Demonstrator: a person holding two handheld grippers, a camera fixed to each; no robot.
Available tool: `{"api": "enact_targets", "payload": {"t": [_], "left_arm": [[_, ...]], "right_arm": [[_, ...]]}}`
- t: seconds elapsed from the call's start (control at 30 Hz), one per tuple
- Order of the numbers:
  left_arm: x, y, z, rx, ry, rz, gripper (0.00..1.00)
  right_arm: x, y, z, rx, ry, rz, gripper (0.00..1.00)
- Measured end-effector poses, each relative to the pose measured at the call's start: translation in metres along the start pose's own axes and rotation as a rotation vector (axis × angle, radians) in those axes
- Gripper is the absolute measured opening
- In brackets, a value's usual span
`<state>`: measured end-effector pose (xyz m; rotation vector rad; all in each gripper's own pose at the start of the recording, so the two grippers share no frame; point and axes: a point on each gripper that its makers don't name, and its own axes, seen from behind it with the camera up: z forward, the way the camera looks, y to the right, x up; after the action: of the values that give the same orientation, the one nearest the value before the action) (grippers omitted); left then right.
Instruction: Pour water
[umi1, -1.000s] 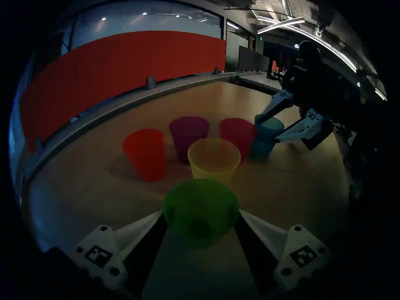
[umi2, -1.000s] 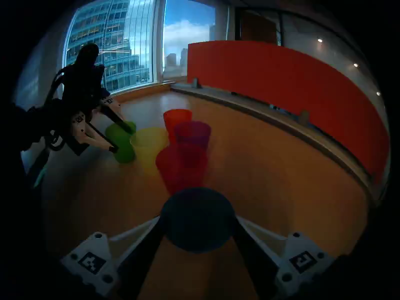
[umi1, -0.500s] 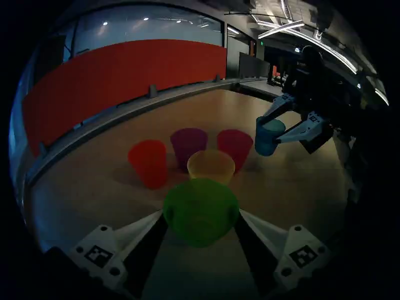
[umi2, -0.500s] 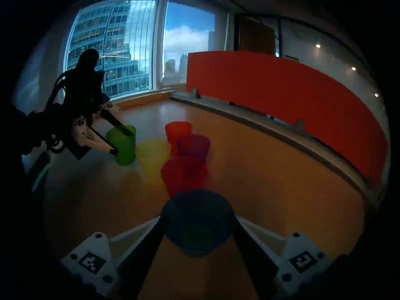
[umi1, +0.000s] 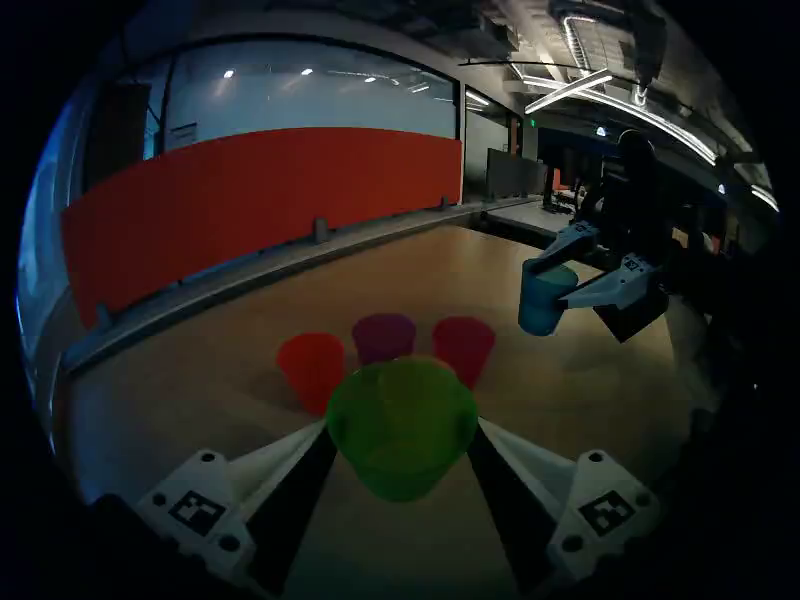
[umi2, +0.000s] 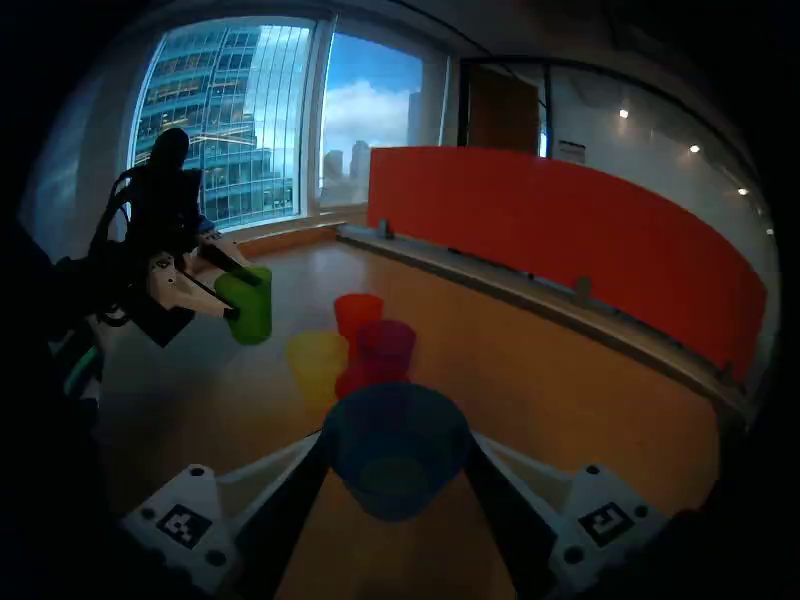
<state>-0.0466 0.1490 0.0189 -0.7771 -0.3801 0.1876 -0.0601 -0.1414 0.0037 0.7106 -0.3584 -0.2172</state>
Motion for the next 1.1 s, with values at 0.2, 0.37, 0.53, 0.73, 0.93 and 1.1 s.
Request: {"api": "enact_targets", "payload": {"t": [0.2,0.37,0.53,0.73,0.93,1.1], "left_arm": [[0.019,0.001,-0.009,0.011,0.064,-0.010,0.86],[0.037,0.002,-0.018,0.022,0.121,-0.008,0.86],[0.049,0.005,-0.025,0.026,0.160,-0.005,0.86],[0.064,0.011,-0.032,0.024,0.211,-0.011,0.86],[0.078,0.021,-0.037,0.014,0.253,-0.009,0.87],[0.087,0.025,-0.041,0.016,0.281,-0.002,0.87]], "right_arm": [[0.022,-0.004,-0.009,-0.007,0.071,0.008,0.92],[0.039,-0.007,-0.014,-0.009,0.129,0.012,0.92],[0.059,-0.008,-0.021,-0.017,0.188,0.013,0.92],[0.080,-0.006,-0.028,-0.026,0.255,0.023,0.92],[0.095,-0.004,-0.033,-0.036,0.300,0.021,0.92],[0.099,-0.004,-0.033,-0.038,0.315,0.012,0.92]]}}
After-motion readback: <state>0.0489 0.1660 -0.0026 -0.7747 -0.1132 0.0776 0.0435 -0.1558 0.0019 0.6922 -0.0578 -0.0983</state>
